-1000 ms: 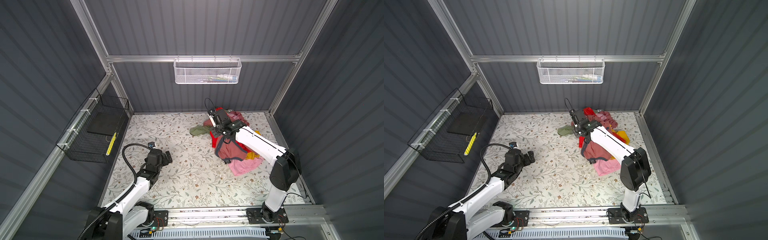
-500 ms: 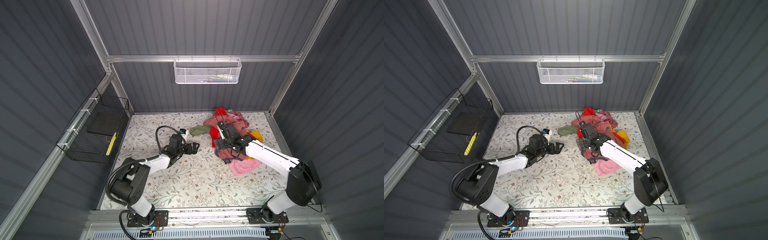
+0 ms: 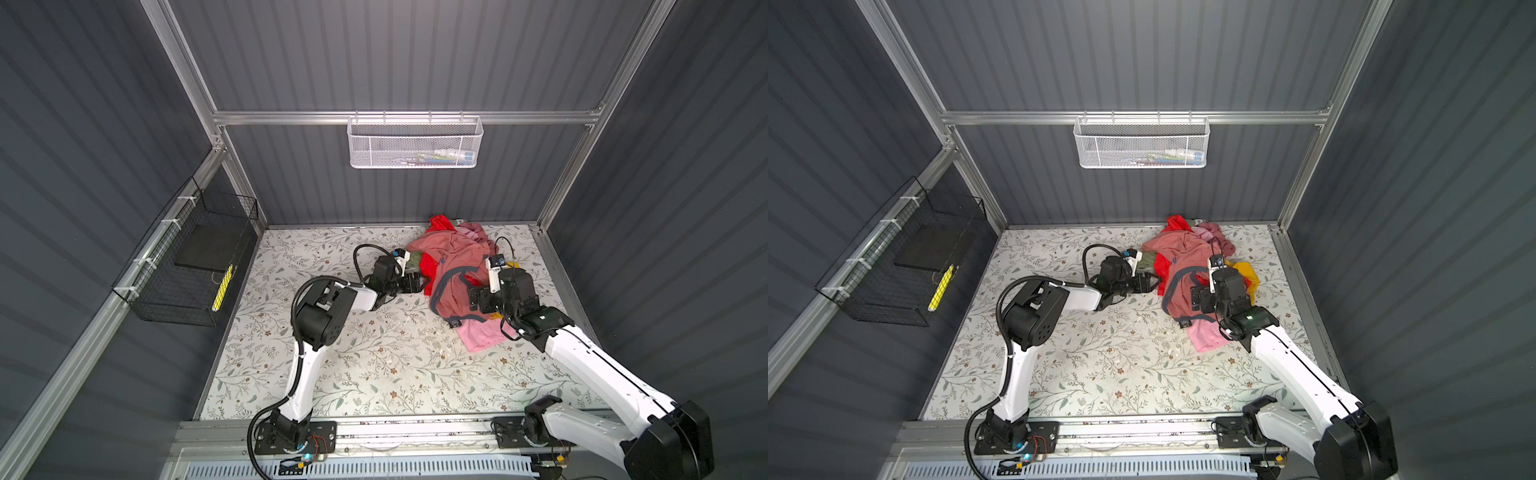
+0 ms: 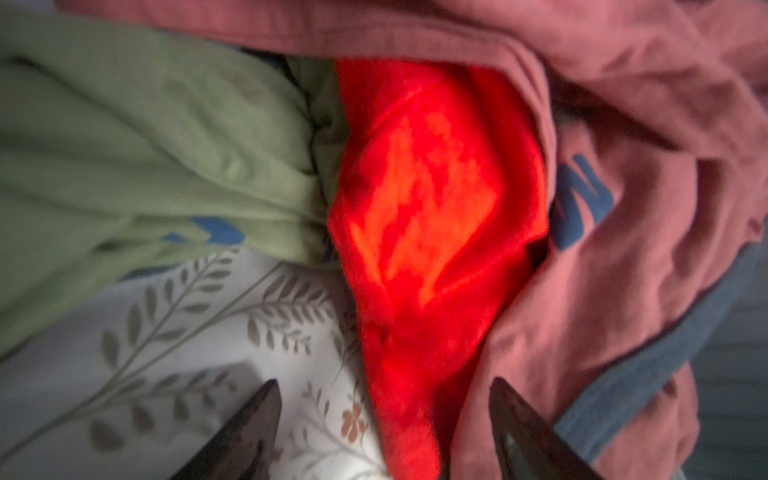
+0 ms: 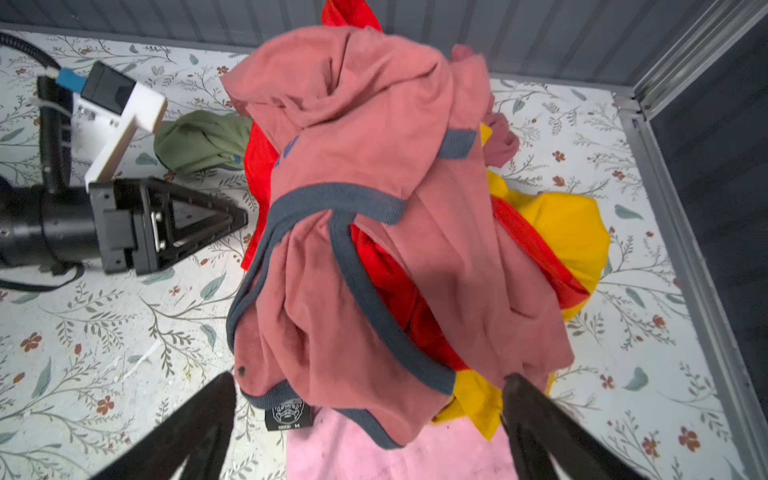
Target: Pick out a specific cloth from the pile
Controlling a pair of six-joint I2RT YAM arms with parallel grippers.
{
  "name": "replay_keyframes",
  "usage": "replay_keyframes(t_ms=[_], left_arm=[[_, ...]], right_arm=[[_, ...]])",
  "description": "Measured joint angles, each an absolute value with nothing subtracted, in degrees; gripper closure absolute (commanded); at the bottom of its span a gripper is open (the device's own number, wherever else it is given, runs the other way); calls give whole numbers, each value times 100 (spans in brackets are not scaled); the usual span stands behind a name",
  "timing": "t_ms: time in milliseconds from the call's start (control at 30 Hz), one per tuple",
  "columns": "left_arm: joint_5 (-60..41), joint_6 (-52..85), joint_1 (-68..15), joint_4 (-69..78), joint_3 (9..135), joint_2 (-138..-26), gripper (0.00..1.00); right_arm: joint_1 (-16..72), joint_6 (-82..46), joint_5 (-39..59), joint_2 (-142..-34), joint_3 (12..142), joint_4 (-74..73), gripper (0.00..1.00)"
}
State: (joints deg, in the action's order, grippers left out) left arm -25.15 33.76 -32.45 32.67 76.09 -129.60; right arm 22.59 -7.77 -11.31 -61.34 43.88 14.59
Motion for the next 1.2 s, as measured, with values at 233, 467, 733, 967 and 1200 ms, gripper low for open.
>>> replay_keyframes(t_ms=[233,467,733,967,1200], left_arm=[[-2604,3909,-3299,3632,8401,-13563,51],[-2648,4226,-3400,3931,8423,-13649,93],[-2196,3839,-3621,3575,7865,-12822,100],[-1511,2886,-3948,1988,8206,-11898,100],[-1105,1822,-4241,-237,9933,-11872,100]], right_arm=[[2102,-856,-978,-6016,4145,1439,1],[1911,-856,-869,-5937,4080,1332,1],[1728,-921,-534,-6420,3826,847,1],[1699,-1160,-180,-6904,3671,307,1],[1691,-1396,12,-7048,3671,-167,1]])
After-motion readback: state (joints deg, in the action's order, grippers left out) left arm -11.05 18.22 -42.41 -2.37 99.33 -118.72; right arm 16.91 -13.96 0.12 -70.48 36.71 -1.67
